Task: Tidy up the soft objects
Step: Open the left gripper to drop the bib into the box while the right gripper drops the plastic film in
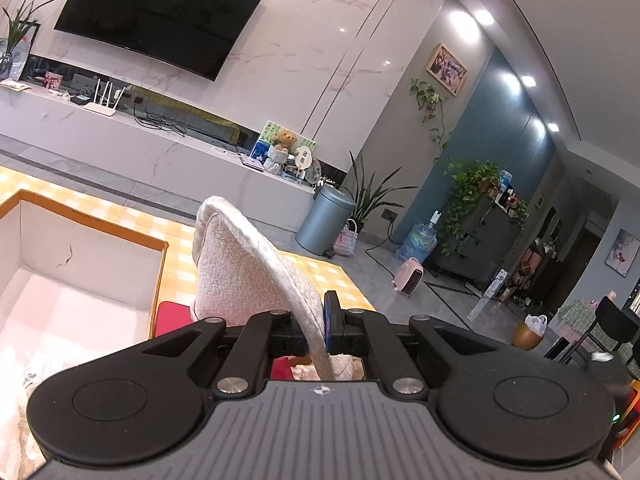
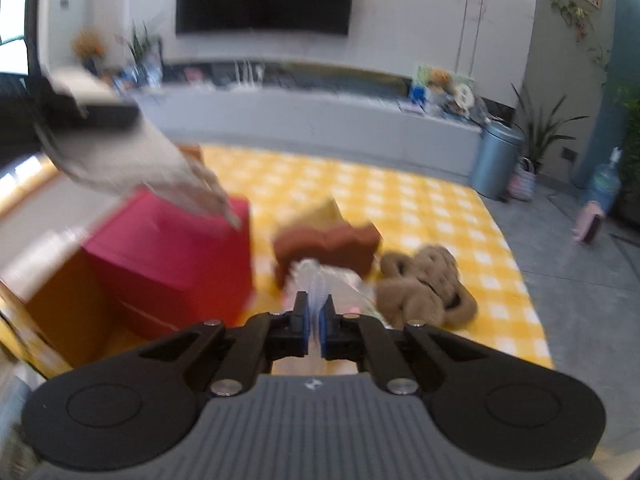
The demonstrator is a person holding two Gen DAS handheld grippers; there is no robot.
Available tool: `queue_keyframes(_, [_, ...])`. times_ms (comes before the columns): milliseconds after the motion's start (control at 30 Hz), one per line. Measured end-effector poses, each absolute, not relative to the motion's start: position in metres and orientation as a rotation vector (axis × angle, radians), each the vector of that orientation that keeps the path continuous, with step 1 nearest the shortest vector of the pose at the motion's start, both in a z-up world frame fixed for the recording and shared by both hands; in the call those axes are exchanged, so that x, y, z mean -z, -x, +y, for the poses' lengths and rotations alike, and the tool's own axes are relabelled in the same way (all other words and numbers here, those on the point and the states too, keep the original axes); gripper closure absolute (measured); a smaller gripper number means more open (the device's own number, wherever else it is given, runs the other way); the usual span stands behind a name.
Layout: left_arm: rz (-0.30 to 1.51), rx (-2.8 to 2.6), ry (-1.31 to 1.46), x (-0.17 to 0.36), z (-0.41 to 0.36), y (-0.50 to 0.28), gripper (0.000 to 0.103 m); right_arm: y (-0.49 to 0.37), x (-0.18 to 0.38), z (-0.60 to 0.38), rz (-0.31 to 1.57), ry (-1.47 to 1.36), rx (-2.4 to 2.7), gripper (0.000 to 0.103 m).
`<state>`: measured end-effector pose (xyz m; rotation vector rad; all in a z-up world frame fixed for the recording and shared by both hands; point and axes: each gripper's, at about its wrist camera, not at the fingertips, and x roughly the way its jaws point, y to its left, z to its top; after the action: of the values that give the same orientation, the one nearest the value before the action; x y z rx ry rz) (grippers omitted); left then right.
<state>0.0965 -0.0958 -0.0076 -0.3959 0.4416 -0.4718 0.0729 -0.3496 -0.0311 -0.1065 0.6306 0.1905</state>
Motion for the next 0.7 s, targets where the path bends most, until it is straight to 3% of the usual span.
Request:
queue_keyframes(433, [0.366, 0.473, 0.352, -0.027, -0.09, -0.08, 0.097, -0.058, 0.006, -0.381, 0.538, -0.25, -0.296, 0.101])
queue_keyframes(700, [0.327, 0.449, 0.341, -0.062, -0.068, -0.074, 0.097, -0.052, -0.014, -0.372, 0.514, -0.285, -0.344, 0.101])
